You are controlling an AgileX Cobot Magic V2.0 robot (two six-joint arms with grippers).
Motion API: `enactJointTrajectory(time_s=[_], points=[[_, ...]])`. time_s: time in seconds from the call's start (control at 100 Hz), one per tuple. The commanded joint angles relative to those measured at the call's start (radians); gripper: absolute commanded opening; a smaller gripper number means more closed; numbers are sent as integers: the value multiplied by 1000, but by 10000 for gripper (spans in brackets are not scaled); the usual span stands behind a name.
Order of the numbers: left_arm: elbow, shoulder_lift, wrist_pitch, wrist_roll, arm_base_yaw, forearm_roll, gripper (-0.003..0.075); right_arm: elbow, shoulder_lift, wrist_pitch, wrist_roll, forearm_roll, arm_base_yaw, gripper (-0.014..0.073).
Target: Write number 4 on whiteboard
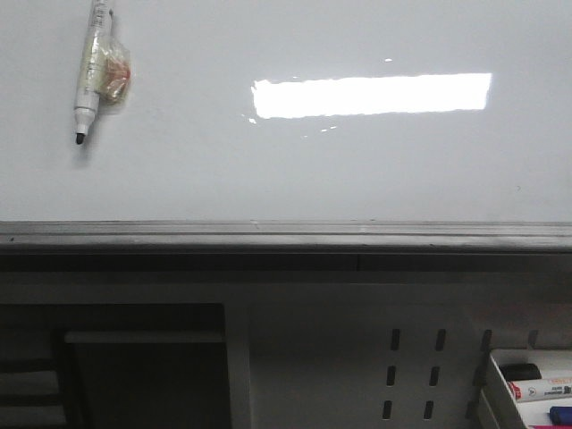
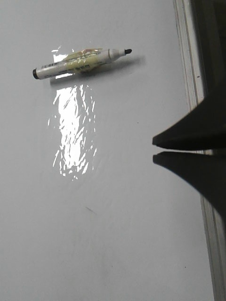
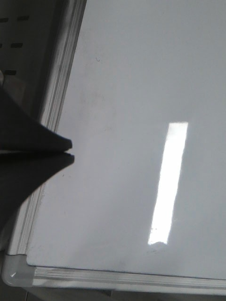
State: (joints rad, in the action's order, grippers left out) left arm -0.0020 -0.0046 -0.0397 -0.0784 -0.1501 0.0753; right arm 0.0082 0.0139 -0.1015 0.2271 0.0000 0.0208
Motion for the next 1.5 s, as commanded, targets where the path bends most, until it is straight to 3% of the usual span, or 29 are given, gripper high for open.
enactJointTrajectory(time_s=[0.0, 1.15, 1.31, 1.49], points=[[28, -28, 69, 10, -4, 2, -20, 21, 16, 85, 5, -8, -6, -66], [28, -28, 71, 10, -4, 4, -20, 21, 16, 92, 5, 0, -6, -66], [28, -28, 71, 12, -4, 161, -20, 21, 16, 118, 5, 124, -6, -66], [28, -28, 103, 12, -4, 423, -20, 21, 16, 174, 5, 429, -6, -66]])
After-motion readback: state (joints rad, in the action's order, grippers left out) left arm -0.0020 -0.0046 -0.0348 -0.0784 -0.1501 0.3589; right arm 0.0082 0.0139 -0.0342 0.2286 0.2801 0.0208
